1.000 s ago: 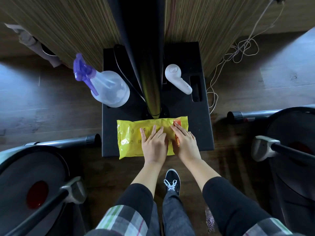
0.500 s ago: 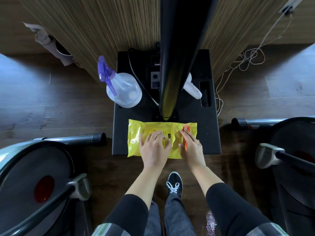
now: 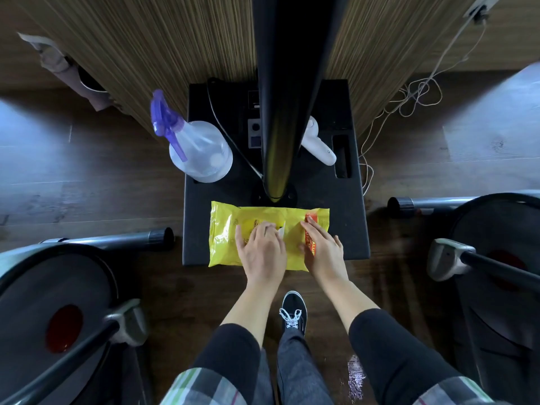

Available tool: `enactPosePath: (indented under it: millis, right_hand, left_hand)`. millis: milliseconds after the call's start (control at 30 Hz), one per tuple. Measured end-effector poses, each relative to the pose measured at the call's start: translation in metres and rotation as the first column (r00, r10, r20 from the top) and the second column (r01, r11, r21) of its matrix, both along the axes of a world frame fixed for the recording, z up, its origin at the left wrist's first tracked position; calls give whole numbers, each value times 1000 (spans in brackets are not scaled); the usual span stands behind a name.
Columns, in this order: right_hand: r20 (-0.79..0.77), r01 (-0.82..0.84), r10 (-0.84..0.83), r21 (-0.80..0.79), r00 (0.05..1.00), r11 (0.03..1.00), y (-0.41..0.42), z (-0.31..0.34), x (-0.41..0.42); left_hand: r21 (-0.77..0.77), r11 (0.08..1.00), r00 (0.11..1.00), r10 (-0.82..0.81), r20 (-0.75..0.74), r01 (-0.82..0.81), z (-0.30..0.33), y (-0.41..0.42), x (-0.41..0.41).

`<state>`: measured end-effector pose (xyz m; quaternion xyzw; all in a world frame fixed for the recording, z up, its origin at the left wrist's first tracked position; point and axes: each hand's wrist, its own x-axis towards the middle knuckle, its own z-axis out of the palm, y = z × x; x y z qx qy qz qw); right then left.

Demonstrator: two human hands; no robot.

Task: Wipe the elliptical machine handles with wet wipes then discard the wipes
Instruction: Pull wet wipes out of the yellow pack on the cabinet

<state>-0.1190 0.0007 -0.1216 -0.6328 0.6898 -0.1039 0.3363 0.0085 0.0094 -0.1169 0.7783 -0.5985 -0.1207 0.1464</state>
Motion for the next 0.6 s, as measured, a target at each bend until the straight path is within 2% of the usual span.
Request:
enactPosePath:
  millis: [133,200,300,400,533,600]
  right_hand:
    - [-11,11,-10,36,1000,999,-2,5,1]
    - [-11,12,-12,36,1000,999,-2,7,3]
    - [-34,17,-16,31,999,999,-1,10,8]
    - [-92,-15,12,-23,996,1000,-1,13,17]
    - [-155,-140,113,-172,981,975,-3,17,40]
    - [-205,-211,171,-194,964,958,-6,18,52]
  left_hand:
    - [127,940,940,328,-89,-316,13,0,40]
    - [145,906,903,414,-113,-397,16,3,61]
    - [185,878,857,474,-204,-442,20,5,78]
    - [286,882,843,453,-289,-375,24,5,80]
    - [322,881,840,444,-313,-345,27,8,76]
    - [320,885,842,435,-318,-337,27,10,76]
